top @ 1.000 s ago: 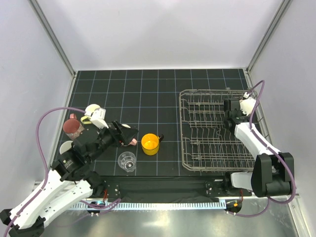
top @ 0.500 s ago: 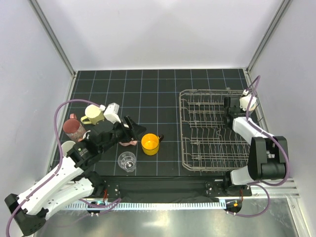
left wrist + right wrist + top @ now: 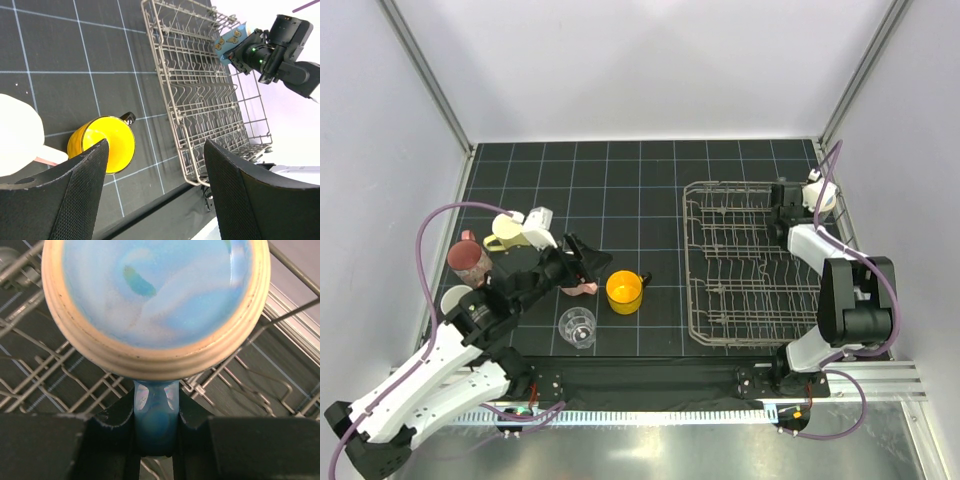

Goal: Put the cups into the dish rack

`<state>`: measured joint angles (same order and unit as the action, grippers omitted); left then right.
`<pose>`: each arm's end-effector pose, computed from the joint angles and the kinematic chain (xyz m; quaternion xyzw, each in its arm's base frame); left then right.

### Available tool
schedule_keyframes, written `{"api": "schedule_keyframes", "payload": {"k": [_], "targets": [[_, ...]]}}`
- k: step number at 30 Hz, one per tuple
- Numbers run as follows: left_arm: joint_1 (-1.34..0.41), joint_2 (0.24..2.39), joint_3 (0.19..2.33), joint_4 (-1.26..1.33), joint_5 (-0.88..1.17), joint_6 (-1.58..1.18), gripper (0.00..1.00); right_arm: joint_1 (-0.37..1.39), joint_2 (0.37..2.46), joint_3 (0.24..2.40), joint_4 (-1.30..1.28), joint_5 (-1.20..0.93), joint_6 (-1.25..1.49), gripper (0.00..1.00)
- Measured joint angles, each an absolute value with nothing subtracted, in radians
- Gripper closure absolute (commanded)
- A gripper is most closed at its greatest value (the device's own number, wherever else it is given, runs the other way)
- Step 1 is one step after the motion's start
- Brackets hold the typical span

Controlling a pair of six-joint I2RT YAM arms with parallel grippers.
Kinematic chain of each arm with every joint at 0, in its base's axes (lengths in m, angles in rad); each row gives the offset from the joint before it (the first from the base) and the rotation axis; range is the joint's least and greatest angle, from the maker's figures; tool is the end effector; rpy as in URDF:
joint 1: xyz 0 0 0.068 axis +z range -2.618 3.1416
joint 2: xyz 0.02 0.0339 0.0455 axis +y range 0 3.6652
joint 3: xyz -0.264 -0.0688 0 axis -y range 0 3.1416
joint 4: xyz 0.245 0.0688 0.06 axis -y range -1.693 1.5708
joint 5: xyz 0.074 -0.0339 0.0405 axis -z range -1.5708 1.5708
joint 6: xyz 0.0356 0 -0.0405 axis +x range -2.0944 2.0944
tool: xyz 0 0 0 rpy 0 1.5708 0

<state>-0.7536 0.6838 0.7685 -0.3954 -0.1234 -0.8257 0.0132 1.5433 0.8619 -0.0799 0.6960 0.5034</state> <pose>0.1186 -0.1053 0.3274 -0.0654 0.8046 -0.3825 0.4494 0.3144 -0.0187 0.1998 0.3400 0.8057 -0.2085 0.4380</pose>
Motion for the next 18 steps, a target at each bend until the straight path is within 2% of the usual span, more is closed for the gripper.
{"api": "schedule_keyframes", "payload": {"k": [13, 18], "targets": [[-0.754, 0.635, 0.805, -0.45, -0.154, -0.804, 0.24, -0.044, 1.633, 0.891, -0.098, 0.69, 0.53, 0.96], [-0.754, 0.625, 0.838, -0.475, -0.165, -0.803, 0.24, -0.05, 1.639, 0.902, -0.115, 0.664, 0.537, 0.87]]}}
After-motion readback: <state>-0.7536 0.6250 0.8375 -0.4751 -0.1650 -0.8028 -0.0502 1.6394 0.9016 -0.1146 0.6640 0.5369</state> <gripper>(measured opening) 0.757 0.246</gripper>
